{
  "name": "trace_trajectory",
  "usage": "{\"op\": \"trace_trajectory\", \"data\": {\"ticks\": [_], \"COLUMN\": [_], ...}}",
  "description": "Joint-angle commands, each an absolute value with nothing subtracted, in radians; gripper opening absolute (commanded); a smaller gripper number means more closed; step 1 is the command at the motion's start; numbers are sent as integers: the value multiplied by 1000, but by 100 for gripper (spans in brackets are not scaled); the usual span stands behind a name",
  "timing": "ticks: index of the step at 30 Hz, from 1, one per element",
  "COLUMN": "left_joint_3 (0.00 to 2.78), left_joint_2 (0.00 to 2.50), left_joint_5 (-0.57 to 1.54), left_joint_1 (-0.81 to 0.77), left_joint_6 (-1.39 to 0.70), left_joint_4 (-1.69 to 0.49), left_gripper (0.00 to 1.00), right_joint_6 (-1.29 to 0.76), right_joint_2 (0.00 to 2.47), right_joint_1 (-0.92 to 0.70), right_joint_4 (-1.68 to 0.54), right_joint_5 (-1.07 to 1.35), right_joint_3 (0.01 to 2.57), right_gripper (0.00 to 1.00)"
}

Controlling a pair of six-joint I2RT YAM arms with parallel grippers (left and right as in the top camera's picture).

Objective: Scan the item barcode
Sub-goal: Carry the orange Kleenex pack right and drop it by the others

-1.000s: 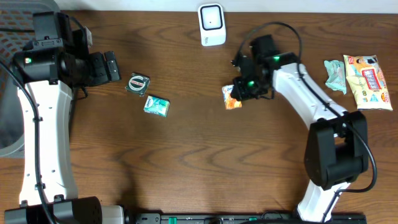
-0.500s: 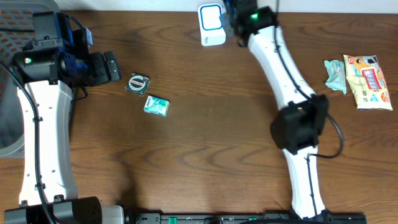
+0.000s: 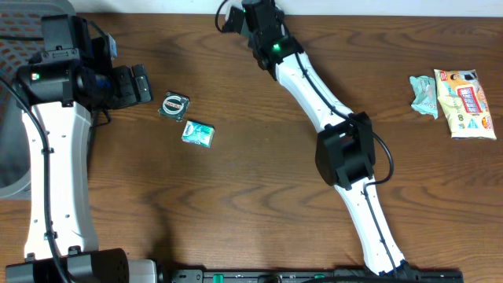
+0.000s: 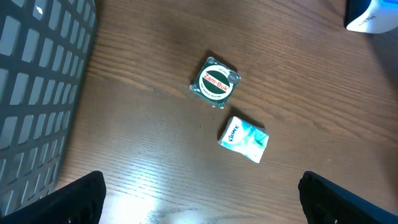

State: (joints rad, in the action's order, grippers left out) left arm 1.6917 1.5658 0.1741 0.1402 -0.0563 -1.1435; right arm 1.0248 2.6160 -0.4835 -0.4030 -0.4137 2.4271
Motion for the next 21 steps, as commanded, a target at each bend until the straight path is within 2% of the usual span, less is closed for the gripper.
{"op": "trace_trajectory", "data": {"ticks": [1, 3, 9, 12, 14, 21], "left_joint_3": [1689, 1689, 1689, 1689, 1689, 1689], "left_joint_2": [1569, 1569, 1569, 1569, 1569, 1569], "left_joint_5": [172, 172, 172, 172, 172, 172], "left_joint_1": [141, 141, 141, 141, 141, 141], "left_joint_6": [-65, -65, -65, -65, -65, -65], "left_joint_4": [-1144, -1144, -1144, -1144, -1144, -1144], "left_gripper": [98, 98, 98, 98, 98, 98], "right_joint_6": [1096, 1103, 935, 796, 622, 301], "right_joint_2": [2624, 2622, 2514, 2436, 2393, 2389], "right_joint_1": [-483, -478, -411, -329, -245, 1], "right_joint_4": [-400, -397, -437, -556, -707, -1100], "right_joint_5": [-443, -466, -466, -466, -465, -422], "right_joint_3": [2445, 2445, 2446, 2446, 2446, 2445], "right_gripper": [1, 1, 1, 1, 1, 1]}}
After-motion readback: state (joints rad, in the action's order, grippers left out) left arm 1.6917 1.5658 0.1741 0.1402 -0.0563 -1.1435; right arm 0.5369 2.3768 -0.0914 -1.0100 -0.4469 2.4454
